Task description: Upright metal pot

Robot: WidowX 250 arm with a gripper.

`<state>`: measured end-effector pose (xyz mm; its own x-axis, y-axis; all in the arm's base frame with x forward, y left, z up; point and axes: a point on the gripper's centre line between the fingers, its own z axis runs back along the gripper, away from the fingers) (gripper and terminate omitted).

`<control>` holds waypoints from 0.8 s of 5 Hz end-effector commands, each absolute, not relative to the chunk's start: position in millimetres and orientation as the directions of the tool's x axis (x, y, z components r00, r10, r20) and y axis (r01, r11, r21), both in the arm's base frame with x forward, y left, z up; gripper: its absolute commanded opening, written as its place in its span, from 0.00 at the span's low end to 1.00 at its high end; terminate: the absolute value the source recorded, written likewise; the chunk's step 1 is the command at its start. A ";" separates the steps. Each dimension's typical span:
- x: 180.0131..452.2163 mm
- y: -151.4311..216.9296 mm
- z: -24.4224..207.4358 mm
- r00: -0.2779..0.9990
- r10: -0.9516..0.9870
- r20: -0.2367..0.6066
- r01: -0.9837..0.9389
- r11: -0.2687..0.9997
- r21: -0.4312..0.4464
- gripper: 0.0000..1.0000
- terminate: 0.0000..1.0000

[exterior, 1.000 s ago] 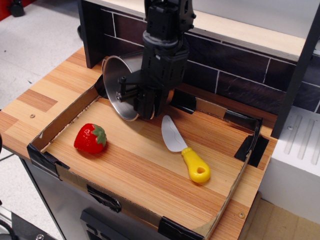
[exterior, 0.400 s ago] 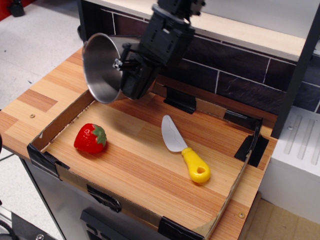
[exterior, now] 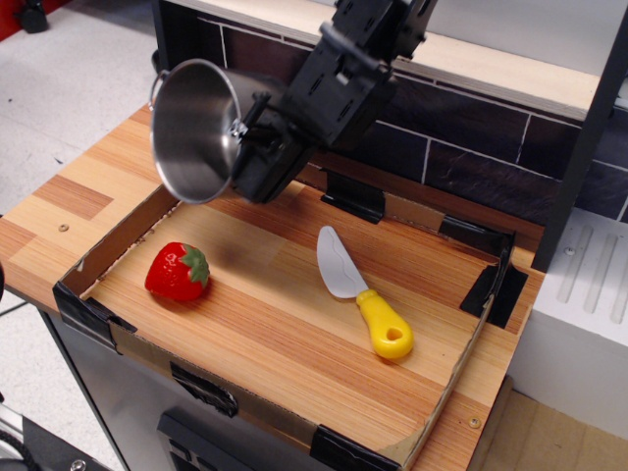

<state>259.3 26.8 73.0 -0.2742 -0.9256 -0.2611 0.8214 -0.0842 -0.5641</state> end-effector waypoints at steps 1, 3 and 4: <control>251.2 25.8 71.0 -0.264 -0.938 -0.224 0.745 -0.051 -0.665 0.00 0.00; 253.2 15.3 81.0 -0.254 -0.951 -0.177 0.758 -0.082 -0.647 1.00 0.00; 257.6 15.7 83.8 -0.229 -0.959 -0.165 0.775 -0.077 -0.628 1.00 0.00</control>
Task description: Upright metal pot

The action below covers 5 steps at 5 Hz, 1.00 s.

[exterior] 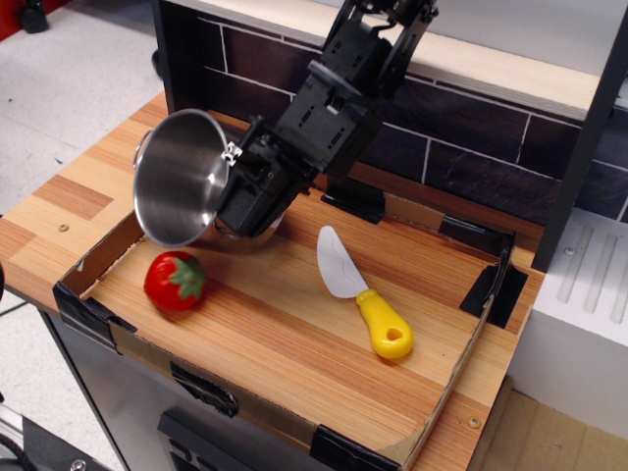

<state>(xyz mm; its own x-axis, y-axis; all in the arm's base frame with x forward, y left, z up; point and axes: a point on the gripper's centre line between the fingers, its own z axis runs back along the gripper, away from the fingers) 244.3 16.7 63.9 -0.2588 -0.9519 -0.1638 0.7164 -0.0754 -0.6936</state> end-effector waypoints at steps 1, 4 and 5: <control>260.6 15.0 86.8 -0.230 -0.956 -0.183 0.797 -0.077 -0.598 1.00 0.00; 272.3 5.7 134.1 -0.354 -0.935 0.009 0.910 -0.347 -0.227 1.00 0.00; 276.3 2.5 170.6 -0.392 -0.915 0.090 0.914 -0.399 -0.079 1.00 0.00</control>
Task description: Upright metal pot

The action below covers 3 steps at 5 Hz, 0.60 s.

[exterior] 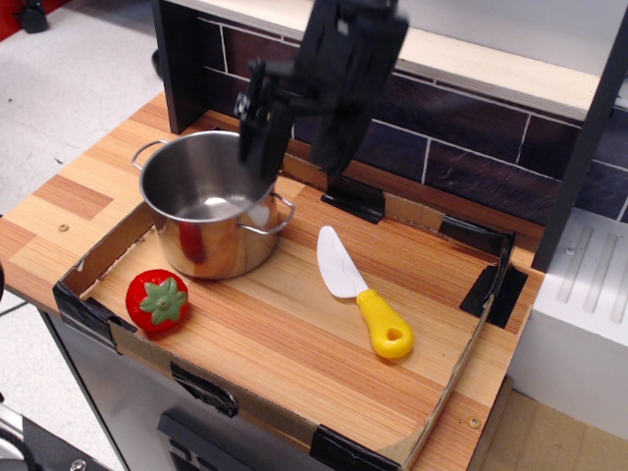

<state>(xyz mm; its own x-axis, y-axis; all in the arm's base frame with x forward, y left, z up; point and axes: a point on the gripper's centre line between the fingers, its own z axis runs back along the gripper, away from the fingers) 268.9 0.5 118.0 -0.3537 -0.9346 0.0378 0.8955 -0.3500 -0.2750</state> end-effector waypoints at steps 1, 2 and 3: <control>270.7 1.0 195.9 -0.430 -0.888 0.163 0.902 -0.432 0.023 1.00 0.00; 262.6 1.6 205.7 -0.441 -0.878 0.187 0.896 -0.443 0.034 1.00 0.00; 262.6 1.6 205.7 -0.441 -0.878 0.187 0.896 -0.443 0.034 1.00 0.00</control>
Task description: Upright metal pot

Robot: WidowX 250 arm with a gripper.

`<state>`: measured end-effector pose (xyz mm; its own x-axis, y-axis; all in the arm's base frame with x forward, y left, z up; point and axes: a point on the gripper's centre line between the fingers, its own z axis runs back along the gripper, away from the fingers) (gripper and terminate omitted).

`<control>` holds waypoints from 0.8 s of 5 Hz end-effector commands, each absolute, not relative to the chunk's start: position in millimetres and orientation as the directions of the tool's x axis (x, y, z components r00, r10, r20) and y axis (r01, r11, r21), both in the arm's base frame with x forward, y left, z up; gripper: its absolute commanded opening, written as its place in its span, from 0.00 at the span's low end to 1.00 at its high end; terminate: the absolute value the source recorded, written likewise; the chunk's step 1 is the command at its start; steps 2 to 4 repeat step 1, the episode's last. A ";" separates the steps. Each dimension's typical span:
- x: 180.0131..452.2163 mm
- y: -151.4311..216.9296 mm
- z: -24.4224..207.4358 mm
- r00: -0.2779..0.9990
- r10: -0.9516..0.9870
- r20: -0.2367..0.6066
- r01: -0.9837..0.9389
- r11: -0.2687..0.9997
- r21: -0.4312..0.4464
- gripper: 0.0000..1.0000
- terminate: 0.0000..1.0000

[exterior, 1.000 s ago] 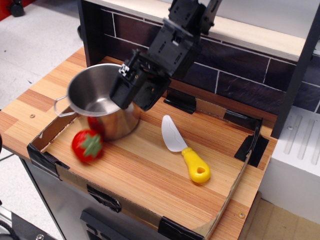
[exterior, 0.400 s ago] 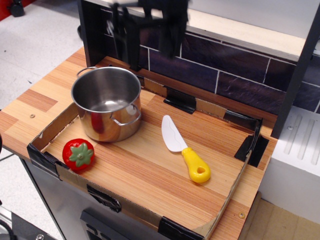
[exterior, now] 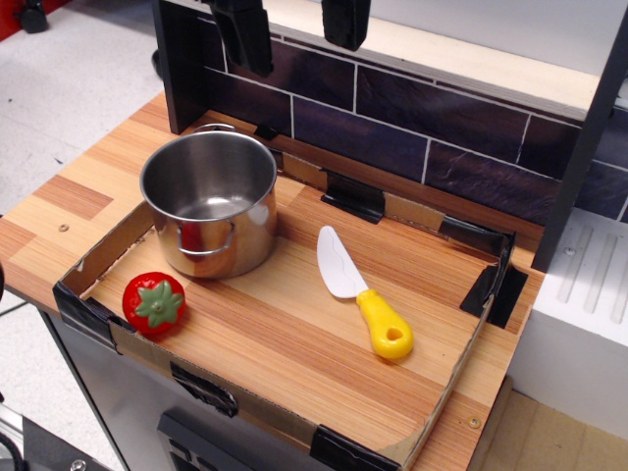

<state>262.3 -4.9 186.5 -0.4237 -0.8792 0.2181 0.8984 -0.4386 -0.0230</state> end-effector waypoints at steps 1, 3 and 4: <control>262.6 1.6 205.7 -0.441 -0.878 0.187 0.896 -0.443 0.034 1.00 1.00; 262.6 1.6 205.7 -0.441 -0.878 0.187 0.896 -0.443 0.034 1.00 1.00; 262.6 1.6 205.7 -0.441 -0.878 0.187 0.896 -0.443 0.034 1.00 1.00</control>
